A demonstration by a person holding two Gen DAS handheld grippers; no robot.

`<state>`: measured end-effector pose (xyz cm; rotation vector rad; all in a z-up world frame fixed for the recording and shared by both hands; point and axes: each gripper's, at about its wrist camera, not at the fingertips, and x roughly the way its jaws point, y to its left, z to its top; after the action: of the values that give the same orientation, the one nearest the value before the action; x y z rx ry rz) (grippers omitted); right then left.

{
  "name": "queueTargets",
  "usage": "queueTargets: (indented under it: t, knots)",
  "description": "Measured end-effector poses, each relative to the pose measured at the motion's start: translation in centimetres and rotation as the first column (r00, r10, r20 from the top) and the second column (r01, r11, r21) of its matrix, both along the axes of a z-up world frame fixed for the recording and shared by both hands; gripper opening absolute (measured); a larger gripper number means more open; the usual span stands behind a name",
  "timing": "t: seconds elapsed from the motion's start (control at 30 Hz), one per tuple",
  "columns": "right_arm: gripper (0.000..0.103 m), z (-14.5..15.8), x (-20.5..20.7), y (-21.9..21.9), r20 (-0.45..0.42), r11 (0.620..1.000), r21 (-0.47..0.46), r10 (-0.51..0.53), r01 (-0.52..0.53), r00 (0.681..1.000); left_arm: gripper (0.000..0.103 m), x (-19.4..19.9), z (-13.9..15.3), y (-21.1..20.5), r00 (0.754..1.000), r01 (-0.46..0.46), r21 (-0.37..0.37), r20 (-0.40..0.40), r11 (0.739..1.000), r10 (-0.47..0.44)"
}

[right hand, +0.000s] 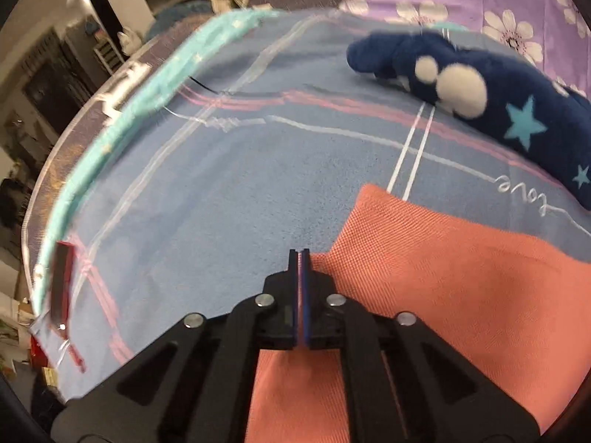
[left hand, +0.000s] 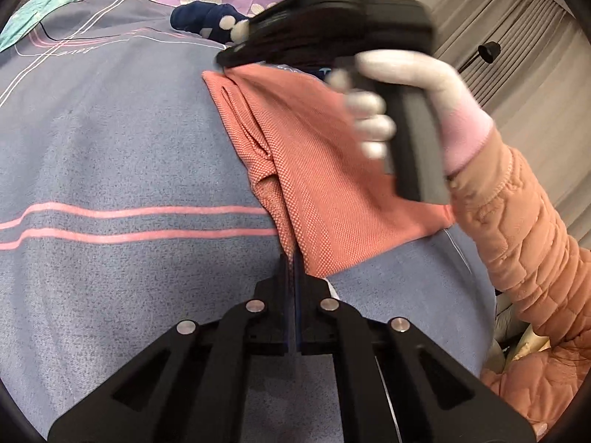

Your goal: Fold small clothes

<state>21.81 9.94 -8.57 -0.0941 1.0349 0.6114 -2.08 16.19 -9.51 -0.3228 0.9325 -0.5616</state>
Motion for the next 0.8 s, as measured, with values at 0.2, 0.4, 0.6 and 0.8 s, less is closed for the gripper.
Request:
queueTargets:
  t: [0.2,0.4,0.6,0.8]
  knots:
    - [0.012,1.7,-3.5,-2.1,0.021,0.995,-0.067,0.069,-0.067,0.997,0.001,-1.1,1.6,1.1,0.997,-0.038,-0.026,0.072,0.999,0.040]
    - [0.014,-2.4,-3.0,-2.6,-0.078,1.000,-0.023,0.007,-0.009,0.997,0.002,0.2,1.3,-1.7,0.998,0.005,0.019,0.058,1.000,-0.006]
    - [0.015,-2.5,-3.3,-2.4,-0.009,0.996,-0.025,0.087,-0.087,0.996,0.003,0.1,-0.6,-2.2,0.999,-0.044,0.081,0.032,0.996,0.042]
    - [0.017,-0.9,-3.5,-4.3,-0.022,0.996,0.070,0.050,-0.049,0.998,0.003,-0.4,0.3,-2.9,0.998,-0.045,0.145,0.043,0.988,0.039]
